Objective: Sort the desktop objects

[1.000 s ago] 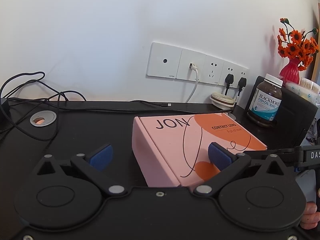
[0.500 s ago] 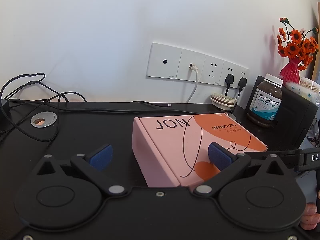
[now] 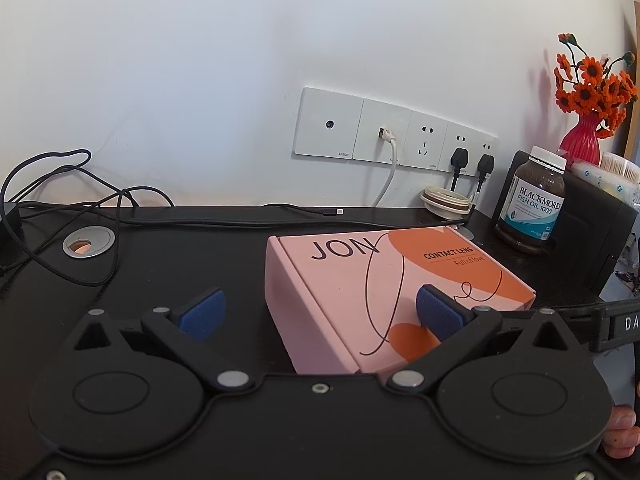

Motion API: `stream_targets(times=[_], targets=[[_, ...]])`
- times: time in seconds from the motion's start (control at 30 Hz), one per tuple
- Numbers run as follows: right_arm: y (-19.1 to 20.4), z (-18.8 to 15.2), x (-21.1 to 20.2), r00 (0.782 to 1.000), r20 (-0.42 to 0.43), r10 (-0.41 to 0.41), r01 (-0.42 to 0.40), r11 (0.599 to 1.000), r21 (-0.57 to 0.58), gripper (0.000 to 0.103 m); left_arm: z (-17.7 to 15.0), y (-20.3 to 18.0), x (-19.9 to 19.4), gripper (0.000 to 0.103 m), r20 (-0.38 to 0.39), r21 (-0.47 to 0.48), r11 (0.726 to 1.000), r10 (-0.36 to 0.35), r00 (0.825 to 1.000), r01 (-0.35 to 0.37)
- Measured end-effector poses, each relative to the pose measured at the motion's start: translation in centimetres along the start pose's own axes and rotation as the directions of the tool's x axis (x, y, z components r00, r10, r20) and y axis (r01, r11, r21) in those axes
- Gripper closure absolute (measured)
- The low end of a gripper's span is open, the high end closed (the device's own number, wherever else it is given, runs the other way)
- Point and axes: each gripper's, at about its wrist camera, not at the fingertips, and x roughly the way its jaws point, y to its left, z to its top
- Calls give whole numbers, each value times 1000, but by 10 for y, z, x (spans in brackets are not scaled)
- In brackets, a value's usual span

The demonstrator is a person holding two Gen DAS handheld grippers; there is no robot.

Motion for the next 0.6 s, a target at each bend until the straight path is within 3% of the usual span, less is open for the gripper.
stream_targets(times=[0.4, 0.6], targets=[[0, -2, 0, 1000, 4, 2, -2, 1000, -4, 1, 0, -1, -27, 0, -12, 76, 997, 21, 1000, -20], [1, -3, 0, 1000, 4, 2, -2, 1000, -4, 1, -13, -11, -51, 0, -2, 242, 970, -27, 1000, 27]])
